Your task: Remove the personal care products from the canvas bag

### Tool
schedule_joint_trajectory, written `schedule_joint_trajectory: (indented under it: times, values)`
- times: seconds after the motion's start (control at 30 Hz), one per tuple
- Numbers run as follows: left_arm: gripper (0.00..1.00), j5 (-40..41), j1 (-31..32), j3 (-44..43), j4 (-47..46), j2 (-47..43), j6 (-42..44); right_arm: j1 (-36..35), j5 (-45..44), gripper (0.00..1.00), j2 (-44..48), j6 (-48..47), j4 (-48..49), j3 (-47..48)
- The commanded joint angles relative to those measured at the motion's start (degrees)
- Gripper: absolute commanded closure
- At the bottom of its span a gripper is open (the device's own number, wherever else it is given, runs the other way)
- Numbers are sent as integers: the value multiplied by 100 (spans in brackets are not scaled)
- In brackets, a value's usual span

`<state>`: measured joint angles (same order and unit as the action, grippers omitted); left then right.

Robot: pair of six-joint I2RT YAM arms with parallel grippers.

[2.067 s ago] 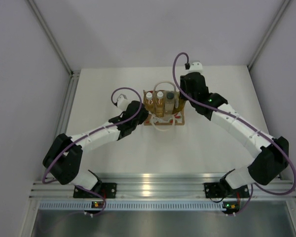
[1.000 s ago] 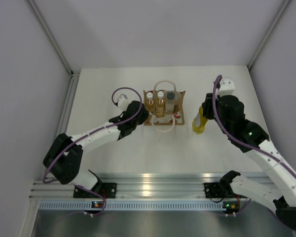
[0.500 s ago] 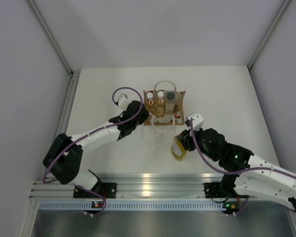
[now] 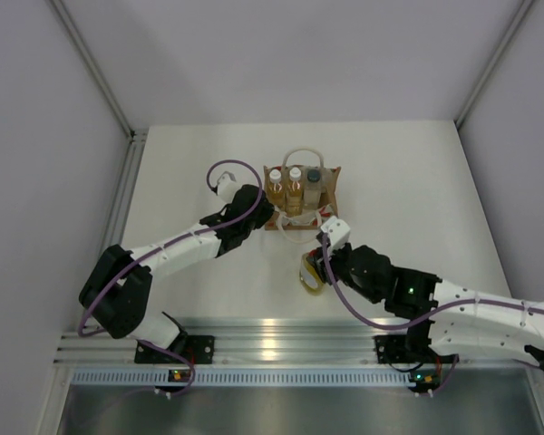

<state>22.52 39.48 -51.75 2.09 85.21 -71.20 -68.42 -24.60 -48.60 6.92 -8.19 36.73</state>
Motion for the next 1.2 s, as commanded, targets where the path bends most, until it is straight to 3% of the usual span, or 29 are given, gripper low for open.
schedule_joint_trajectory:
  times: [0.0,0.03,0.07,0.17,0.33,0.5,0.57,0.67,0.93,1.17]
  values:
    - [100,-248,24,130,776,75,168,-57,-221,69,-167,2,951,352]
    - [100,-257,24,121,776,75,168,-57,-221,54,-220,3,933,378]
    - [100,-266,24,121,767,75,168,-66,-247,50,-272,11,924,396]
    - [100,-284,24,95,767,101,203,-40,-256,40,-273,46,915,370]
    - [100,-275,24,94,767,92,221,-31,-405,31,-106,108,627,624]
    - [100,-275,24,103,776,75,194,670,-924,33,-272,562,-348,1555]
    - [100,-275,33,112,767,57,168,1723,-279,35,-702,1054,-927,2056]
    - [100,-257,33,112,776,22,150,2525,227,38,-1289,1251,-1150,2495]
    - [100,-152,33,182,776,-83,124,2650,-395,38,-3100,1163,-1738,4032]
    - [100,-152,42,191,776,-92,168,2738,-300,36,-4296,1224,-1968,4869]
